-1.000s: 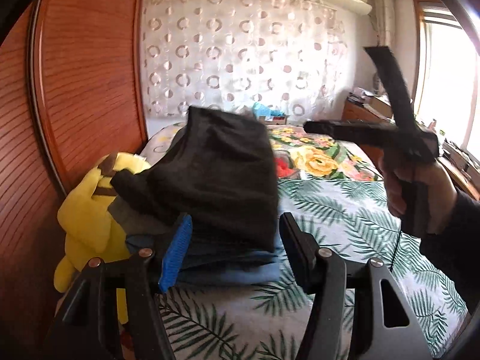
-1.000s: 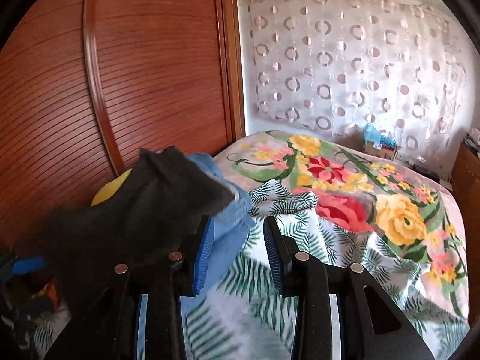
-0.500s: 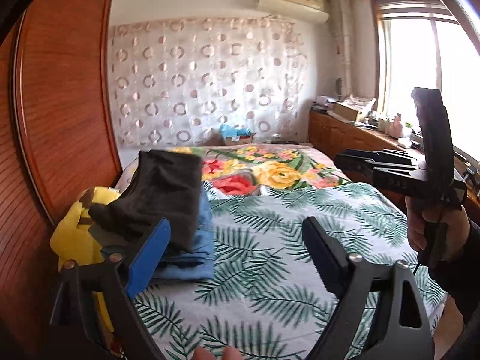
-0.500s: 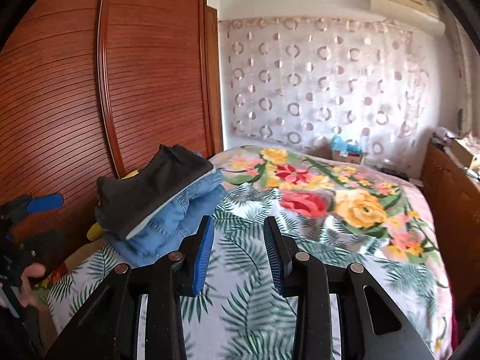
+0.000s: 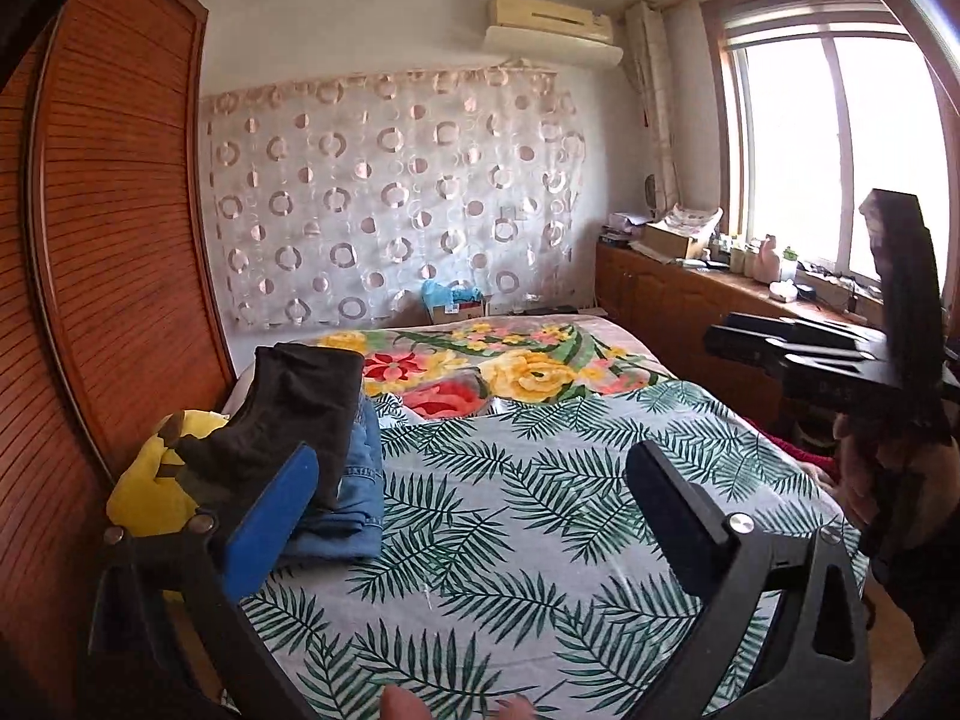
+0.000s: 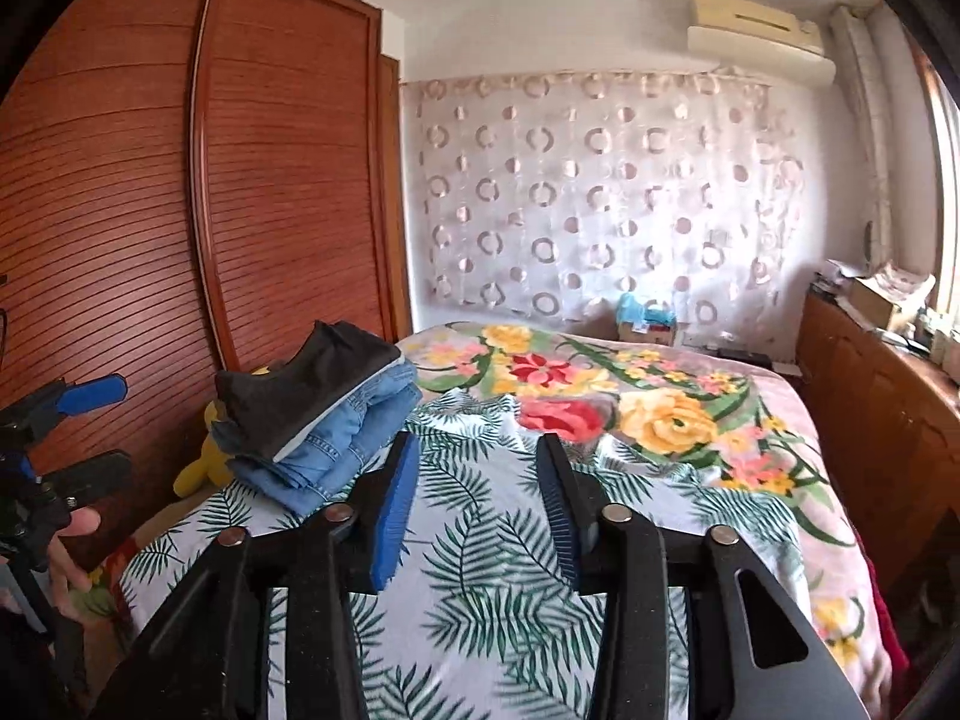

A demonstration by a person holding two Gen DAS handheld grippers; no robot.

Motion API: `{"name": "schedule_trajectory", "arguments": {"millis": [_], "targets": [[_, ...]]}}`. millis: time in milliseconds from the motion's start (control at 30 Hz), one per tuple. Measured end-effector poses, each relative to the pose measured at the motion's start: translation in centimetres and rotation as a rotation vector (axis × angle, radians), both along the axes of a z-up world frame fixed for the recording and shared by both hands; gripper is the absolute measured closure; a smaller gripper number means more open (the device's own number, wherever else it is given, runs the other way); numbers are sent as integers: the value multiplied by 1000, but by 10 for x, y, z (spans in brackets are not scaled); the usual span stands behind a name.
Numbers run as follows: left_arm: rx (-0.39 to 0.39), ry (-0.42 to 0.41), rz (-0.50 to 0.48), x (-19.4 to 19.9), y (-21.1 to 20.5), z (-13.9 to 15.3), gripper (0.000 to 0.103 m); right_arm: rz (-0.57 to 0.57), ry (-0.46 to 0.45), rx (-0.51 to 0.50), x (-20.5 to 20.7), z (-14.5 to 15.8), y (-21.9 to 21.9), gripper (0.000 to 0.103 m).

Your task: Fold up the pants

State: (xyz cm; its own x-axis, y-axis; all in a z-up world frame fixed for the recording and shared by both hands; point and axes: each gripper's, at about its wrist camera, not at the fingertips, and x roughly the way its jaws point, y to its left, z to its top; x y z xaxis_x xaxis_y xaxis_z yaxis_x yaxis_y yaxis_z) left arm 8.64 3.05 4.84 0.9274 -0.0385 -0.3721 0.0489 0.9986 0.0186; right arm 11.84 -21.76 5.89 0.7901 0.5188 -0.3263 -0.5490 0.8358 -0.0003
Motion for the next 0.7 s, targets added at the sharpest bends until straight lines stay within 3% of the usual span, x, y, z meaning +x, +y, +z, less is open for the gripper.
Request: {"name": "schedule_trajectory", "arguments": {"millis": [67,300,700], "targets": [[1,-13,34,-4,-5,1,0,-31,-6,5,-13,1,-6,52],[-29,-1,-4,-7,-20,2,0,-128,-31,22,-56,4,-18,39],[-38,-16,3,-20,-33,5,0,-238,-41,55,-101,-4,-10,39]]}}
